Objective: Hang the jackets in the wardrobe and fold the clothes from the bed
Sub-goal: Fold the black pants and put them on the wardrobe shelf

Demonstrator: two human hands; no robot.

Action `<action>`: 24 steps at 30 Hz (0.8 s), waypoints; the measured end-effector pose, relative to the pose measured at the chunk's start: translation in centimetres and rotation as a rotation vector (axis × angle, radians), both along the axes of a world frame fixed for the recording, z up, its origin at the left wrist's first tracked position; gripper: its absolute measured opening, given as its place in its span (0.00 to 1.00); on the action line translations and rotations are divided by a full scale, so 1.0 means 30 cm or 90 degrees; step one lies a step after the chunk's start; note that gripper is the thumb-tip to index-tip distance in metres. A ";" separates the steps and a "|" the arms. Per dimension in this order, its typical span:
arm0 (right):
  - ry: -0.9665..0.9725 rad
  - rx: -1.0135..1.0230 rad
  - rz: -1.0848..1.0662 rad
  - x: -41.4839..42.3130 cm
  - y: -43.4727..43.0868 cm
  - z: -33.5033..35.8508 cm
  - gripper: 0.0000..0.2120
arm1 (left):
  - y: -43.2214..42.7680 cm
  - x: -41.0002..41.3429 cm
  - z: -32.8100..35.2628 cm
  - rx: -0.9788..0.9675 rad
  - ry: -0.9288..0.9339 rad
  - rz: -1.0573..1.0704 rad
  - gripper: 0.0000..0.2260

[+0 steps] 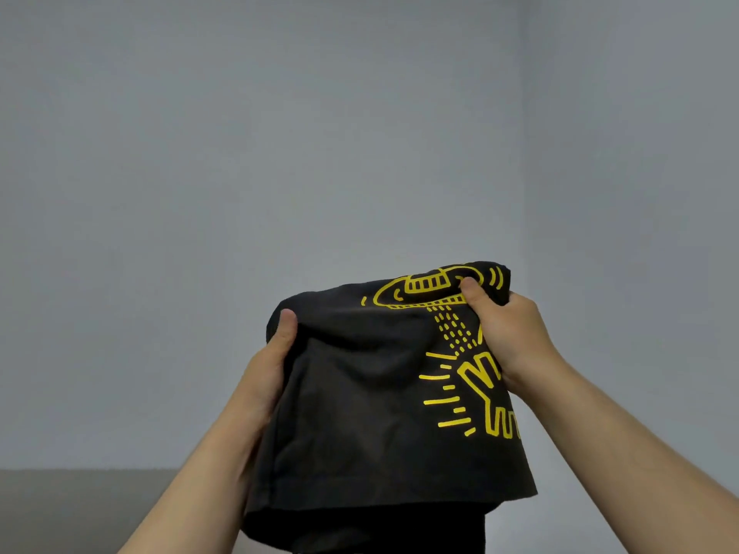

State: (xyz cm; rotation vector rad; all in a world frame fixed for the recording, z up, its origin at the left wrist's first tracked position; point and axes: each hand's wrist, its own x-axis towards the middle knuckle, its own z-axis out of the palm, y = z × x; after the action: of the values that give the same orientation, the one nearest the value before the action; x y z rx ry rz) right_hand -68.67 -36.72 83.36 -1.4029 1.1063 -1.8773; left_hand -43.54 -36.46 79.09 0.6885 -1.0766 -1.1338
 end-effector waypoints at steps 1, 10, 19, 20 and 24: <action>-0.011 0.007 -0.014 -0.072 0.049 -0.010 0.14 | 0.021 -0.074 -0.007 0.020 -0.022 -0.041 0.30; -0.110 0.024 -0.193 -0.673 0.642 -0.091 0.11 | 0.345 -0.745 -0.017 -0.022 -0.087 -0.142 0.14; -0.122 -0.019 -0.428 -1.049 1.225 -0.073 0.13 | 0.680 -1.279 0.008 -0.059 -0.063 -0.375 0.12; -0.124 -0.023 -0.447 -1.076 1.271 -0.072 0.14 | 0.706 -1.325 0.012 -0.060 -0.064 -0.398 0.12; -0.126 -0.035 -0.517 -1.177 1.408 -0.076 0.13 | 0.777 -1.503 0.020 -0.053 -0.056 -0.471 0.09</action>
State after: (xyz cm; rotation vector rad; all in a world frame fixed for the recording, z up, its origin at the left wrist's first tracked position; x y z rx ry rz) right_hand -103.99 5.52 81.09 -0.7987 1.6855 -2.5318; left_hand -88.63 -13.14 79.68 0.2656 -1.5030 -1.6797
